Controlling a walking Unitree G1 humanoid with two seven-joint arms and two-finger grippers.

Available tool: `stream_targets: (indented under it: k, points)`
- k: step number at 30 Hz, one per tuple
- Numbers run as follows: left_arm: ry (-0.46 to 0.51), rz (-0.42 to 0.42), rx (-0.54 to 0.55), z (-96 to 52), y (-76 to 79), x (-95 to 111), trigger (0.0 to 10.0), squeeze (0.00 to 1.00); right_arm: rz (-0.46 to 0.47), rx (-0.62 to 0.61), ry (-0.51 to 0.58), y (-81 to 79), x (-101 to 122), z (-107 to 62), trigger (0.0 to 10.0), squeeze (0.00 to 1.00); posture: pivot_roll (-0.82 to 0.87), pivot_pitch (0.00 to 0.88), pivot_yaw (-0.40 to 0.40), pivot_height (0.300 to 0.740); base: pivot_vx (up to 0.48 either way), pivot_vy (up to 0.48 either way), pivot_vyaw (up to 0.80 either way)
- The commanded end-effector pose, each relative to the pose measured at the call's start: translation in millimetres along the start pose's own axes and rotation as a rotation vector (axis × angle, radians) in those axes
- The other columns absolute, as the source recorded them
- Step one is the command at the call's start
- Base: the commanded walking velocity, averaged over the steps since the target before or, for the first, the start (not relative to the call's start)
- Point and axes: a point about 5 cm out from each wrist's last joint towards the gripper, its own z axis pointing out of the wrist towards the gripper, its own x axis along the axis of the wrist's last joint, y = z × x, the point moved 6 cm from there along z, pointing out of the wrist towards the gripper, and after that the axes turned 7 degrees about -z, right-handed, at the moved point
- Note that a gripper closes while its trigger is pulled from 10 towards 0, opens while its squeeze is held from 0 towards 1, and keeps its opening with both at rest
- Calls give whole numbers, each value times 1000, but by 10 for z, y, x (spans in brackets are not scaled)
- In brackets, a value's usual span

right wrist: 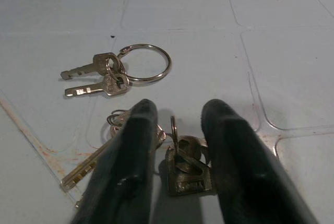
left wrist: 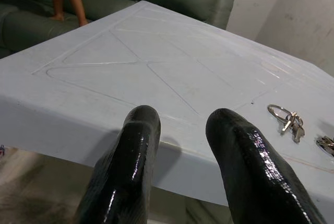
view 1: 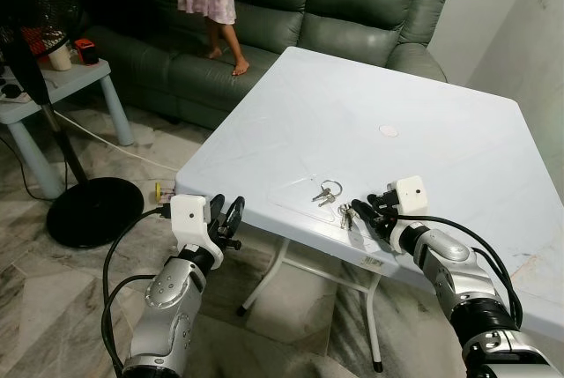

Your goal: Hang keys on a hook

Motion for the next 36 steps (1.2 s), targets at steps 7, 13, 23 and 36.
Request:
stream_targets:
  k: [7, 13, 23, 36]
  points:
    - [-4, 11, -13, 5, 49, 3, 10000, 0, -25, -16, -20, 93, 29, -13, 10000, 0, 195, 0, -109, 736, 0, 0, 0]
    - [-4, 11, -13, 4, 50, 3, 10000, 0, -35, -2, -31, 78, 3, -20, 10000, 0, 195, 0, -109, 736, 0, 0, 0]
    - [-1, 13, -11, 7, 52, 8, 10000, 0, -55, 14, -53, 56, -47, -31, 7529, 0, 197, 0, -112, 736, 0, 0, 0]
    - [0, 11, -10, 9, 57, 10, 10000, 0, -54, 20, -59, 18, -73, -28, 3451, 0, 196, 0, -114, 736, 0, 0, 0]
